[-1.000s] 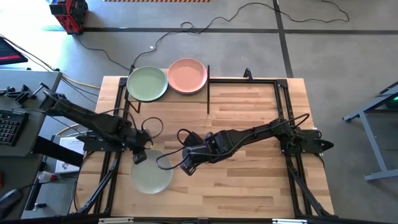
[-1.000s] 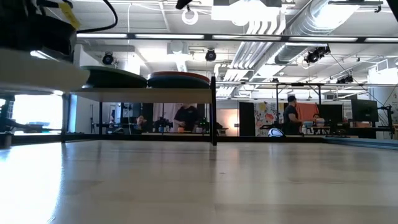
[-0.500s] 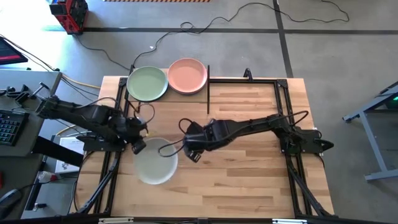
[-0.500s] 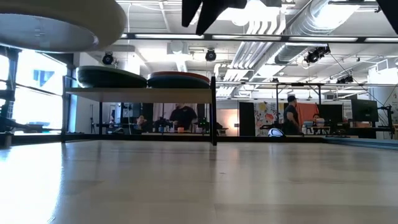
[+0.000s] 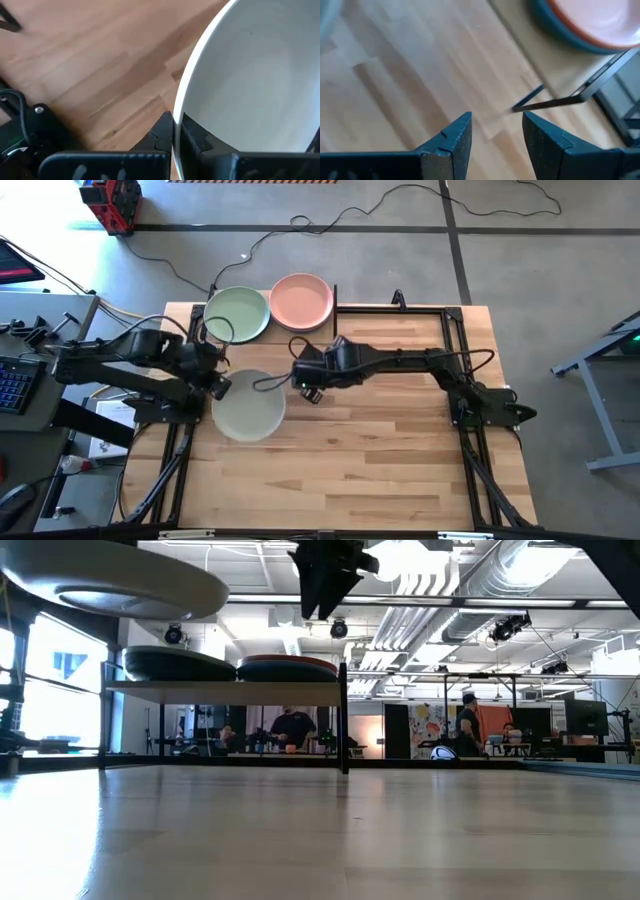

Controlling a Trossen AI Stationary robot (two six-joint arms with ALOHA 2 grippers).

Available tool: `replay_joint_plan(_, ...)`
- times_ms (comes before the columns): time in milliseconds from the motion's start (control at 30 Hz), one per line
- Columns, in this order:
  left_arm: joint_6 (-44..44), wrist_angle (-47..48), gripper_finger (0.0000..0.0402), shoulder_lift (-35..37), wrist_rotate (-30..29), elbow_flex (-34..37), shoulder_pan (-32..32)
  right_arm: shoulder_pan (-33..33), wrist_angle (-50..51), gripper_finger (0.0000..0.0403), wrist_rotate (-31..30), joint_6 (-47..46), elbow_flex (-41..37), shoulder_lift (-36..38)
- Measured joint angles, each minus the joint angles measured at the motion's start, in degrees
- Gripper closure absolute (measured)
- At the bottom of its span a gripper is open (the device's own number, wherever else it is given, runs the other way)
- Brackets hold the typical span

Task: Place and stack plates onto a shelf
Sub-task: Stack the gray plate on top of the light green plate on the shelf

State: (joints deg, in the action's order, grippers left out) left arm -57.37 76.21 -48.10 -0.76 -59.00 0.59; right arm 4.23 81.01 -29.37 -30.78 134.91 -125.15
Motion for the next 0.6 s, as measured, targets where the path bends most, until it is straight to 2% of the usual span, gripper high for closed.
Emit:
replay_joint_plan(200, -0.39, 4.21, 0.0399, 0.0, -3.05, -5.63, 7.6, -3.63, -0.51, 0.0249, 0.5, 7.21, 0.0, 0.01)
replay_joint_plan(333, -0.95, 6.8, 0.0398, 0.0, -7.12, -9.26, 13.73, -5.13, -1.68, 0.0249, 0.74, 12.11, 0.0, 0.01)
replay_joint_plan(600, 1.27, 6.43, 0.0397, -1.06, -11.4, -14.1, 27.03, -6.91, -4.73, 0.0249, 3.34, 22.34, 0.0, 0.0)
